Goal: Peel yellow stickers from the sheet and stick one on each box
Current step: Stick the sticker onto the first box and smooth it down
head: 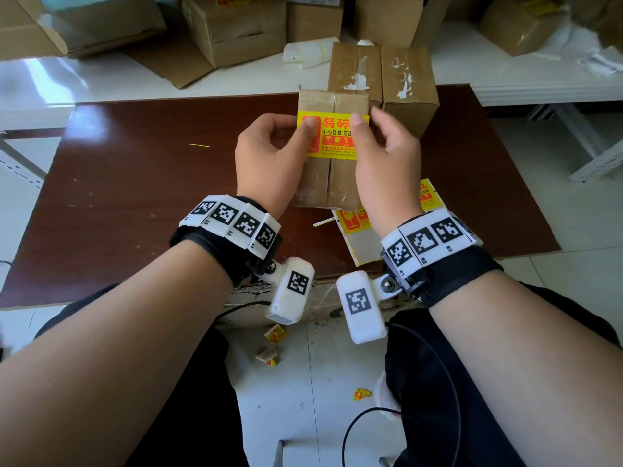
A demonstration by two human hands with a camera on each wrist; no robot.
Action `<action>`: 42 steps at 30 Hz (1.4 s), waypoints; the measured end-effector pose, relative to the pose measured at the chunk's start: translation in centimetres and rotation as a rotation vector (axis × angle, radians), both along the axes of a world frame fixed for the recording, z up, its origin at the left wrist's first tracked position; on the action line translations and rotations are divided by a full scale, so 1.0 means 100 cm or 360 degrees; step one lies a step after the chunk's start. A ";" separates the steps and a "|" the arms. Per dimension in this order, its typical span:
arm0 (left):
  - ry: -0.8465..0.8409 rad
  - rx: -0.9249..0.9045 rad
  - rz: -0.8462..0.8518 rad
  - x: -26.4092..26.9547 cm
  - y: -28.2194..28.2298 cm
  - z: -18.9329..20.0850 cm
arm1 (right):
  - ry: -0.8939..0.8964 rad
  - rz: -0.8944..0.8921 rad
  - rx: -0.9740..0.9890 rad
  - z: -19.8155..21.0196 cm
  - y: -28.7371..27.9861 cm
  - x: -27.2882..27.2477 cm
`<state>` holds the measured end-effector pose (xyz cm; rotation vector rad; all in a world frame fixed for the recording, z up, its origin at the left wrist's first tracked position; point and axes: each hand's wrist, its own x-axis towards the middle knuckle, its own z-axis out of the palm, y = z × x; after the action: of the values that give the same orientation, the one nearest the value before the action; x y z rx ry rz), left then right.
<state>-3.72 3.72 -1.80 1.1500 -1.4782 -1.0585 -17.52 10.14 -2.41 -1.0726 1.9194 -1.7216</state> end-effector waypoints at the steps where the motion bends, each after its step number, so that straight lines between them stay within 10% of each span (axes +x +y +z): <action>1: -0.0008 0.0004 0.0013 0.000 0.000 0.000 | 0.0000 0.0018 -0.0006 0.000 0.001 0.000; 42: -0.0090 -0.0126 -0.0136 -0.004 0.006 0.003 | -0.0102 -0.0137 0.0055 0.002 0.001 0.013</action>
<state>-4.14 4.29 -1.55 1.0767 -1.6116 -1.0231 -16.20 10.21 -2.21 -0.9239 1.9741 -1.7396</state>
